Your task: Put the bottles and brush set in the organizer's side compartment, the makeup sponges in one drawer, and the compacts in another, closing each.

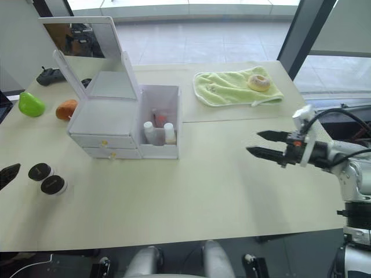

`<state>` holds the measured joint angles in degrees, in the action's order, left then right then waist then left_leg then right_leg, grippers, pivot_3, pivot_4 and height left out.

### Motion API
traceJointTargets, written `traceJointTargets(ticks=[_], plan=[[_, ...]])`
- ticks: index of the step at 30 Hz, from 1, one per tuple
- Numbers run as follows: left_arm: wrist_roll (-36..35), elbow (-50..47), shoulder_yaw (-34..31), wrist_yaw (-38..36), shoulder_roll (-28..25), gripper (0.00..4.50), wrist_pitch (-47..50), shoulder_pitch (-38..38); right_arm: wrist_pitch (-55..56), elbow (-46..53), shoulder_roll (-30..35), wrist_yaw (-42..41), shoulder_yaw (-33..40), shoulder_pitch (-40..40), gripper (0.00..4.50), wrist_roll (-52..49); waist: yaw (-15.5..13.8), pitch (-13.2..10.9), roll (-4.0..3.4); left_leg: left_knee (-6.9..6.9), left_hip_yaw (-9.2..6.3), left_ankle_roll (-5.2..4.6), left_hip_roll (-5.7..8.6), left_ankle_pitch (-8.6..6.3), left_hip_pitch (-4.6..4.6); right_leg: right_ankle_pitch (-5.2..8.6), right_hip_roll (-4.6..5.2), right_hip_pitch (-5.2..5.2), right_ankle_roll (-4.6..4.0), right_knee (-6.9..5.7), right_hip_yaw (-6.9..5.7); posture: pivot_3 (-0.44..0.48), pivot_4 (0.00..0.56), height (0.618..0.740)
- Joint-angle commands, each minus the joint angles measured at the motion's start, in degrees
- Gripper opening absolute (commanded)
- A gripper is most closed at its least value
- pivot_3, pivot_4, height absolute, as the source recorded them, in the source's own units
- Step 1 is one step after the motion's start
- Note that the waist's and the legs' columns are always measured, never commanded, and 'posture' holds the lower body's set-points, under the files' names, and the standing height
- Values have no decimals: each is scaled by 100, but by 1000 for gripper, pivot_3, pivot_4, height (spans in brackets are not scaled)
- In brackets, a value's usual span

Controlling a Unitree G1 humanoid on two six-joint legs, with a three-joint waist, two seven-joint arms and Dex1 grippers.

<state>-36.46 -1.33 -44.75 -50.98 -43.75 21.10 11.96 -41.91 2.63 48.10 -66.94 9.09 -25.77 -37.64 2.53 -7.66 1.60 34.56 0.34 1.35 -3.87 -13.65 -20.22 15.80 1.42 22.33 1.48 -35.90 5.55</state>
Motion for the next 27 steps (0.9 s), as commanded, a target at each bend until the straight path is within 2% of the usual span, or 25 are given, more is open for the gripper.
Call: traceJointTargets(ticks=[1,5,8,10,16,20,23,27], plan=[[-393,-1218,500,814,458,4465,721,37,-269,754,-215,317,-286,-286,4500,-192,-18,0,3,5,-2,0,1,0,-1,-1,0,-3,2,1,0,0,150,740],[-152,-2010,1130,1544,1146,4465,794,87,-363,1215,-543,718,-713,-429,4500,-67,-31,3,24,14,-18,0,6,0,-8,-3,-6,-8,6,3,-1,0,150,740],[17,-2339,1752,2043,1882,4465,664,95,-385,1379,-634,713,-979,-603,4500,-64,-26,5,14,17,-17,0,10,0,-8,-5,-2,-13,5,6,1,0,150,740],[283,-2261,2096,2197,2208,4465,440,62,-394,1329,-590,612,-1083,-749,4500,-37,-32,4,13,19,-19,0,15,0,-9,-18,-3,-13,-6,5,3,0,150,740],[1772,-1565,2893,3058,2991,4465,-1030,-291,-536,1458,-635,701,-1130,-960,4500,-112,-34,7,19,24,-28,-1,17,1,-9,-19,-11,-17,-9,10,2,0,150,740],[2150,-1081,3195,3362,3387,4465,-1578,-557,-652,1565,-724,808,-1157,-959,4500,-142,-39,8,19,26,-28,-2,19,1,-13,-28,-11,-18,-21,10,4,0,150,740],[2242,-789,3276,3394,3487,3883,-1922,-770,-676,1593,-763,873,-1162,-957,4500,-134,-34,8,21,27,-31,-2,19,1,-14,-26,-13,-18,-15,9,2,0,150,740],[2301,-579,3284,3387,3380,2697,-2004,-906,-697,1623,-771,911,-1150,-939,4500,-157,-29,8,20,26,-33,-2,19,1,-16,-21,-14,-17,-4,9,1,0,150,740]])
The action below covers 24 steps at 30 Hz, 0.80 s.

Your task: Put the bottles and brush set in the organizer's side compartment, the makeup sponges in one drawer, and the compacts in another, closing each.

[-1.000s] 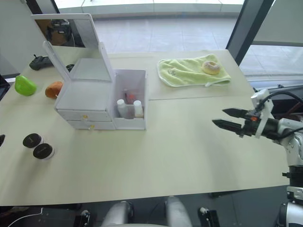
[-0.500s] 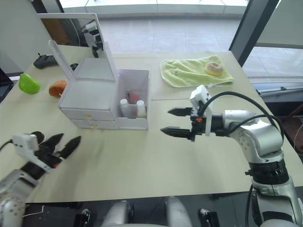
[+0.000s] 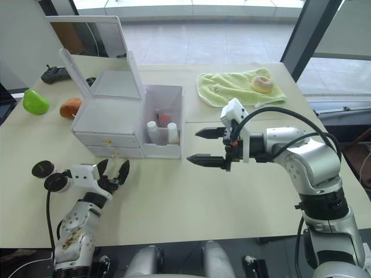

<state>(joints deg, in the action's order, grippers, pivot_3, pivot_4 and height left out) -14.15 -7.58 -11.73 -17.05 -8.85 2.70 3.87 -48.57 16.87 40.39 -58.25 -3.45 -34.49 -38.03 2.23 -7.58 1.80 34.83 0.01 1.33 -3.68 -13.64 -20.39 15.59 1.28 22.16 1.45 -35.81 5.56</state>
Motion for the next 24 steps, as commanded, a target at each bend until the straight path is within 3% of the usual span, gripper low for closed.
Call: traceJointTargets(ticks=[1,10,13,18,24], plan=[[66,99,-19,-26,-138,2697,-182,-118,-46,208,-1,50,116,-63,4500,-136,3,0,0,0,0,0,0,0,1,0,0,0,0,0,0,0,150,740],[-27,440,-27,-99,-203,2697,-280,-302,-104,205,60,101,134,-39,4500,-169,-3,0,0,1,-2,0,1,0,0,2,0,0,7,0,-1,0,150,740],[-96,690,-90,-177,-217,2146,-377,-438,-149,118,84,93,119,-19,4500,-151,-4,0,0,1,-2,0,0,0,0,2,-1,0,7,-1,-2,0,150,740],[-155,732,-120,-281,-257,602,-472,-479,-157,77,117,69,91,30,4500,-90,2,0,0,0,-3,0,0,0,0,1,-1,0,7,0,-1,0,150,740],[-175,611,-145,-420,-312,580,-653,-214,-169,55,159,40,-7,126,4500,-28,6,0,0,0,-3,0,0,0,-1,2,-2,0,7,0,-1,0,150,740]])
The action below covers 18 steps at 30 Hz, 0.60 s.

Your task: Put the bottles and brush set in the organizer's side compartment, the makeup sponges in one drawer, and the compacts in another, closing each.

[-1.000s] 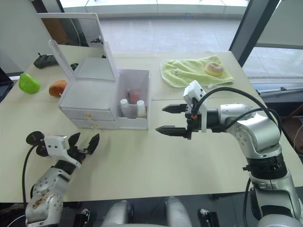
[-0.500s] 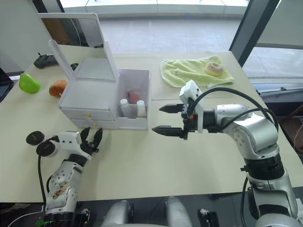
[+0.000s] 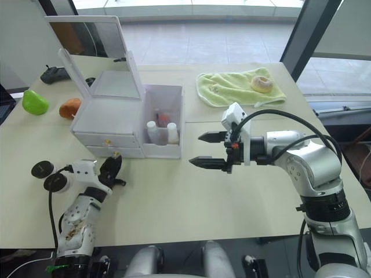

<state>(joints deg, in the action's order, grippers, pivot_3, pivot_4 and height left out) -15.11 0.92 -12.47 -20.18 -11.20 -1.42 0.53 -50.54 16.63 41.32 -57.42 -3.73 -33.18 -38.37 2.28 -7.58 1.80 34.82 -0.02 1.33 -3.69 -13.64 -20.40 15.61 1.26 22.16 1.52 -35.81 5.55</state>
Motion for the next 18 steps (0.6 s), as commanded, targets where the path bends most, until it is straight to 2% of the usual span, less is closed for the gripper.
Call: traceJointTargets(ticks=[1,8,14,18], plan=[[-93,-289,-65,-149,-94,580,-253,204,12,91,55,-30,4,-9,4500,2,4,0,0,-1,0,0,-1,0,1,0,-1,0,0,0,0,0,150,740],[-346,-846,-88,-636,-176,580,-650,1172,-165,119,-93,109,-97,-127,4500,-62,22,0,-1,-5,1,0,-4,0,3,2,-2,3,0,1,1,0,150,740],[-464,-1502,-298,-587,-163,580,-739,2149,-382,181,-253,253,-96,-143,4500,-187,20,-1,2,-4,3,1,-5,-1,1,11,2,4,13,6,2,0,150,740],[-474,-1606,-323,-509,-154,580,-673,2365,-421,116,-290,242,-121,-231,4500,-201,9,-4,-1,-6,3,1,-6,-1,2,25,3,8,-10,7,0,0,150,740]])
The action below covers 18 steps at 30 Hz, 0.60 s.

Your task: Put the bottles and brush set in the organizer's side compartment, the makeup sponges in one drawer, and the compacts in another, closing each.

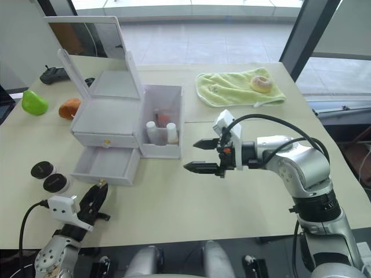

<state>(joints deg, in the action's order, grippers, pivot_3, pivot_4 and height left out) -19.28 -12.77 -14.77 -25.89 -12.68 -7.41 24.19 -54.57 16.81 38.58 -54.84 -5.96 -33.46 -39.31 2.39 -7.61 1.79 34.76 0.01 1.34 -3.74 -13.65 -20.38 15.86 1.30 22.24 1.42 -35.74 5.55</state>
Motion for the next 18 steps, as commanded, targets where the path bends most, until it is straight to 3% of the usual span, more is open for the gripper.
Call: traceJointTargets(ticks=[1,6,13,18], plan=[[-38,-232,-70,67,-12,580,-68,-3,-17,81,-18,-27,91,-221,4500,-105,0,0,0,1,0,0,1,0,0,7,1,0,-12,0,0,0,150,740],[14,-254,73,115,50,580,-17,-14,-8,19,-15,-71,28,-267,4500,-84,9,0,0,0,0,0,0,0,1,6,-3,-1,-9,0,1,0,150,740],[-519,-454,118,-219,111,2906,71,321,124,-127,0,-166,-7,-267,4500,6,15,0,0,0,0,0,-1,0,0,3,-3,0,-4,0,1,0,150,740],[-1455,-999,-292,-580,-10,4470,255,841,92,-38,157,-371,143,-158,4500,-106,40,-3,0,-2,4,0,-3,-1,1,11,-3,4,-16,1,3,0,150,740]])
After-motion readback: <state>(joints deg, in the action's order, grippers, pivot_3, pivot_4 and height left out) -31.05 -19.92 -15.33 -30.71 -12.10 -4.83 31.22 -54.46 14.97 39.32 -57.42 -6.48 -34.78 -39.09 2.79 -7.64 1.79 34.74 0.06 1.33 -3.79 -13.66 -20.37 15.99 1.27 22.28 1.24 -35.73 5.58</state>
